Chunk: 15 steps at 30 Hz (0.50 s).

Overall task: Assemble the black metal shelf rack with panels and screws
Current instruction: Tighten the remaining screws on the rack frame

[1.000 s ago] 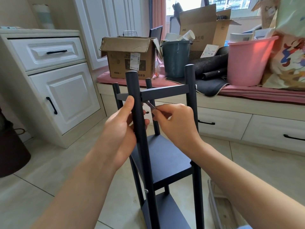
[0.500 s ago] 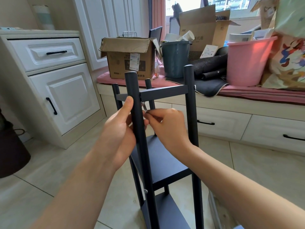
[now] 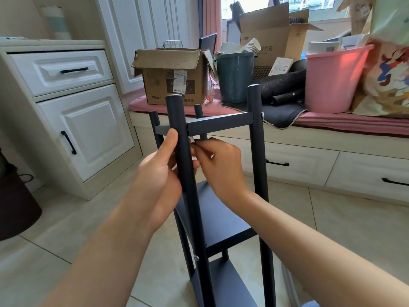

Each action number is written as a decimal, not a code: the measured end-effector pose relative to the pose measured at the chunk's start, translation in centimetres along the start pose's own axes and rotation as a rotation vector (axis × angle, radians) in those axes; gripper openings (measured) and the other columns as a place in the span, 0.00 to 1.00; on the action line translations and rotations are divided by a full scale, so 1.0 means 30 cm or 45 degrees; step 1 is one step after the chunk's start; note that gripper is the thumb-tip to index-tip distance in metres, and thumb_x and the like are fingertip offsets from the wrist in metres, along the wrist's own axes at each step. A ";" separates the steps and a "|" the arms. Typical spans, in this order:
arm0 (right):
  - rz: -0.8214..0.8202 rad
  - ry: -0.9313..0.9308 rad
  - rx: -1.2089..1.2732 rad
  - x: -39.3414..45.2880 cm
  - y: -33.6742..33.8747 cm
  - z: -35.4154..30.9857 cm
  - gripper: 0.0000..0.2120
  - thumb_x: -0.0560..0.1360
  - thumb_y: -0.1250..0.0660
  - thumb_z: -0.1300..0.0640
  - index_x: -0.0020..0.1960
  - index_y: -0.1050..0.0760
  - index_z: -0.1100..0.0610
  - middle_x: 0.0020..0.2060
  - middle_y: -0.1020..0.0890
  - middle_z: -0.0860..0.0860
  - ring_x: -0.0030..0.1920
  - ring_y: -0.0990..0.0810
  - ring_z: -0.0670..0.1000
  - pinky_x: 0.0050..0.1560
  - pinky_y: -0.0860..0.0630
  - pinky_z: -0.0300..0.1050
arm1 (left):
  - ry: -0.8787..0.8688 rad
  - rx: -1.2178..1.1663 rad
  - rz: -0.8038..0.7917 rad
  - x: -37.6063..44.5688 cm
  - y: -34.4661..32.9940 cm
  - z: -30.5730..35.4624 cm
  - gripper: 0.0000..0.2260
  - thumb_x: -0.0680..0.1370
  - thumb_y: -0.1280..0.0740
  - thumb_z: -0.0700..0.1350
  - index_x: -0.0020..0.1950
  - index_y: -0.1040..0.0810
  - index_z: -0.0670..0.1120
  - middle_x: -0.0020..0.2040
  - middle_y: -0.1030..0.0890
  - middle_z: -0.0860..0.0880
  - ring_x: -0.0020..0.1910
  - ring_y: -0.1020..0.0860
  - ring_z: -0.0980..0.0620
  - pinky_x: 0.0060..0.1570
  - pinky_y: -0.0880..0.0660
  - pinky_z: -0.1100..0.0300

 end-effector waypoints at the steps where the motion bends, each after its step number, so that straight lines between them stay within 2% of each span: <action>1: -0.010 0.001 -0.009 -0.003 0.007 0.000 0.07 0.79 0.33 0.60 0.48 0.15 0.60 0.37 0.16 0.52 0.38 0.20 0.51 0.43 0.24 0.51 | 0.002 0.007 0.008 0.000 0.003 0.000 0.14 0.72 0.32 0.55 0.47 0.17 0.45 0.39 0.19 0.49 0.40 0.21 0.51 0.50 0.22 0.55; 3: -0.017 0.021 -0.027 -0.014 0.031 -0.005 0.08 0.80 0.34 0.61 0.50 0.16 0.61 0.40 0.16 0.53 0.40 0.19 0.52 0.44 0.23 0.50 | 0.012 0.012 0.036 0.002 0.013 0.000 0.14 0.71 0.31 0.55 0.46 0.17 0.45 0.39 0.20 0.48 0.38 0.21 0.49 0.48 0.20 0.54; 5: -0.012 0.066 -0.065 -0.024 0.063 -0.019 0.08 0.80 0.34 0.61 0.51 0.16 0.61 0.40 0.17 0.52 0.40 0.20 0.50 0.43 0.23 0.45 | 0.022 0.007 0.059 0.003 0.020 -0.001 0.15 0.71 0.30 0.55 0.46 0.16 0.45 0.39 0.20 0.48 0.37 0.21 0.48 0.46 0.20 0.55; 8: 0.028 0.114 -0.092 -0.030 0.113 -0.037 0.07 0.79 0.32 0.62 0.49 0.16 0.62 0.37 0.19 0.49 0.36 0.24 0.44 0.39 0.30 0.31 | 0.027 0.004 0.068 0.003 0.020 -0.003 0.13 0.70 0.30 0.56 0.43 0.14 0.47 0.39 0.20 0.48 0.39 0.22 0.49 0.44 0.19 0.56; 10: 0.043 0.117 -0.113 -0.027 0.135 -0.045 0.06 0.78 0.32 0.63 0.49 0.16 0.63 0.35 0.22 0.46 0.34 0.27 0.41 0.38 0.33 0.27 | 0.029 0.012 0.071 0.001 0.018 -0.002 0.13 0.70 0.30 0.56 0.40 0.13 0.48 0.38 0.20 0.48 0.37 0.21 0.49 0.45 0.20 0.55; 13: 0.008 0.126 -0.151 -0.019 0.145 -0.062 0.06 0.78 0.32 0.64 0.49 0.17 0.62 0.36 0.22 0.46 0.35 0.26 0.42 0.39 0.32 0.28 | 0.021 0.017 0.102 -0.003 0.023 0.001 0.14 0.70 0.29 0.56 0.45 0.15 0.47 0.37 0.19 0.49 0.36 0.21 0.49 0.45 0.20 0.55; 15: -0.020 0.120 -0.164 -0.014 0.147 -0.072 0.07 0.78 0.33 0.64 0.49 0.17 0.61 0.38 0.19 0.49 0.37 0.23 0.46 0.40 0.27 0.35 | 0.013 0.022 0.107 -0.003 0.021 0.002 0.16 0.70 0.30 0.57 0.48 0.16 0.46 0.36 0.20 0.49 0.35 0.20 0.50 0.43 0.20 0.56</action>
Point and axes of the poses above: each hand's wrist, its own x-axis towards the middle knuckle, its own y-axis out of the back of the hand, z = x × y, the point moved 10 cm from there along x, towards the middle knuckle
